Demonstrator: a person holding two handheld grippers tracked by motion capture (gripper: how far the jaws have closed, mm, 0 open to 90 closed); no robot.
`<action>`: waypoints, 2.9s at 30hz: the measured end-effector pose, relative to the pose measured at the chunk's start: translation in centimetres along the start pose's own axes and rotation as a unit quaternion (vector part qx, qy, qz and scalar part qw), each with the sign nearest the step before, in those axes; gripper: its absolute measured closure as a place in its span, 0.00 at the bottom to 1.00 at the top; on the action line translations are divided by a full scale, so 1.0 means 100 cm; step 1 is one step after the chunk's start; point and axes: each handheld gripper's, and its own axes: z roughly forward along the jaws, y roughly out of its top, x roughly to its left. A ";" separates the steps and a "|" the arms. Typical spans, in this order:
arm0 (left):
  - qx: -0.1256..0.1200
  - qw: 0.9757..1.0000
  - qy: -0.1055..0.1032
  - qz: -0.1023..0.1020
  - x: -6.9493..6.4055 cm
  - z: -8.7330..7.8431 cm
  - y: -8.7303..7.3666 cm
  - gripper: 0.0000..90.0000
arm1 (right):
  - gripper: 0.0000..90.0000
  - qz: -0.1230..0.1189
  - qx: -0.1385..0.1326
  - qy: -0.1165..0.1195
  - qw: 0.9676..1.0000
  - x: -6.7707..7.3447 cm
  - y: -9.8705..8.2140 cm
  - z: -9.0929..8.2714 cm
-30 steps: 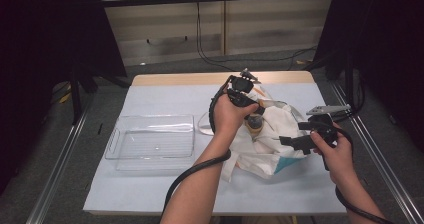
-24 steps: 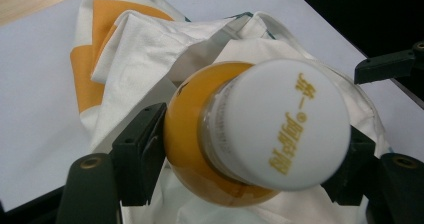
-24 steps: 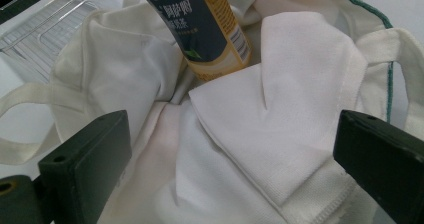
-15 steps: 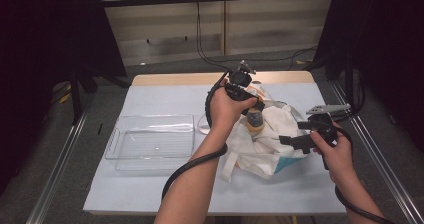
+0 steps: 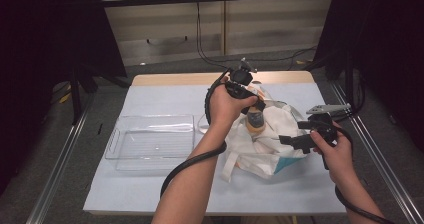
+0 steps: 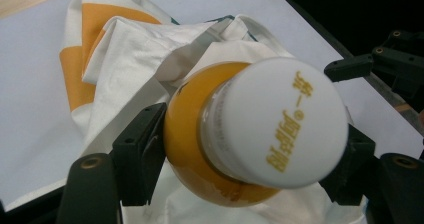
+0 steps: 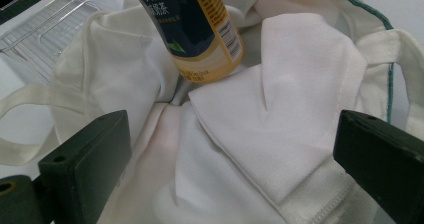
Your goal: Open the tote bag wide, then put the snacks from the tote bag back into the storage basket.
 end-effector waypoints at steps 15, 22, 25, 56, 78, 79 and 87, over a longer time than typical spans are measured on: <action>0.006 1.000 -0.004 0.007 -0.003 -0.011 0.008 0.34 | 0.02 0.000 0.002 0.005 1.000 0.000 -0.002 0.002; 0.004 1.000 -0.001 0.005 -0.004 -0.018 0.005 0.34 | 0.02 -0.003 0.003 0.004 1.000 0.003 -0.002 0.000; 0.004 1.000 0.001 0.003 -0.005 -0.021 0.004 0.34 | 0.02 0.000 0.000 0.005 1.000 0.004 0.000 0.000; 0.018 1.000 0.004 0.007 -0.004 -0.036 0.012 0.34 | 0.02 -0.003 0.000 0.009 1.000 0.003 0.001 0.002; 0.030 0.999 0.010 0.007 0.012 -0.068 0.015 0.34 | 0.02 -0.004 0.004 0.009 1.000 0.007 0.002 0.004; 0.026 1.000 0.009 0.002 0.012 -0.069 0.015 0.34 | 0.02 -0.004 0.004 0.010 1.000 0.007 0.002 0.004; 0.027 1.000 0.015 0.001 0.018 -0.078 0.011 0.34 | 0.02 -0.004 0.001 0.009 1.000 0.006 0.003 0.002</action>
